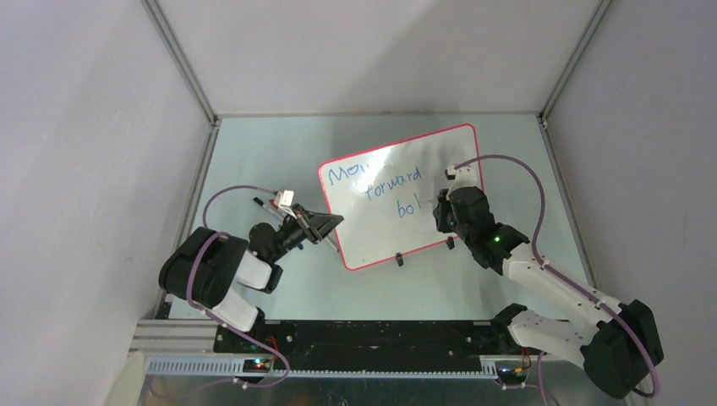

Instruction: Write a sentence on the whiteboard

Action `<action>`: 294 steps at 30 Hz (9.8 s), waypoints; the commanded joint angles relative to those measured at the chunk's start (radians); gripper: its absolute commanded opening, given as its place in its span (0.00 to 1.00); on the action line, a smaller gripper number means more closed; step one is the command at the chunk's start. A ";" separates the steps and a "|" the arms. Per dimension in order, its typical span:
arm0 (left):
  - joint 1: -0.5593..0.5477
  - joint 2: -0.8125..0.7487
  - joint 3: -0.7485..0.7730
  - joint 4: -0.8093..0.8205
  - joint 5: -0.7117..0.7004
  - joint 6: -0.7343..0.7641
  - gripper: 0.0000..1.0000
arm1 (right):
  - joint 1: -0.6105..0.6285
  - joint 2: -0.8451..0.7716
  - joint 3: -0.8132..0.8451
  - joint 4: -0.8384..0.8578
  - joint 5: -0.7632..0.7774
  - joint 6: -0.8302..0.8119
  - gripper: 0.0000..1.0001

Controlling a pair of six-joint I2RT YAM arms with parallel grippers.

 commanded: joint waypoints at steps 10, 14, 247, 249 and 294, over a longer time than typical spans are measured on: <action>-0.007 0.005 0.007 0.026 -0.034 0.060 0.00 | -0.007 0.017 0.031 0.044 -0.017 0.002 0.00; -0.007 0.006 0.007 0.026 -0.034 0.060 0.00 | -0.007 0.009 0.031 0.048 -0.021 0.000 0.00; -0.007 0.003 0.008 0.025 -0.035 0.069 0.00 | -0.107 0.101 0.222 -0.065 -0.071 0.016 0.00; -0.007 0.002 0.008 0.025 -0.035 0.069 0.00 | -0.109 0.102 0.222 -0.066 -0.070 0.015 0.00; -0.006 -0.006 0.001 0.025 -0.033 0.072 0.00 | -0.123 0.030 0.120 -0.121 -0.127 0.037 0.00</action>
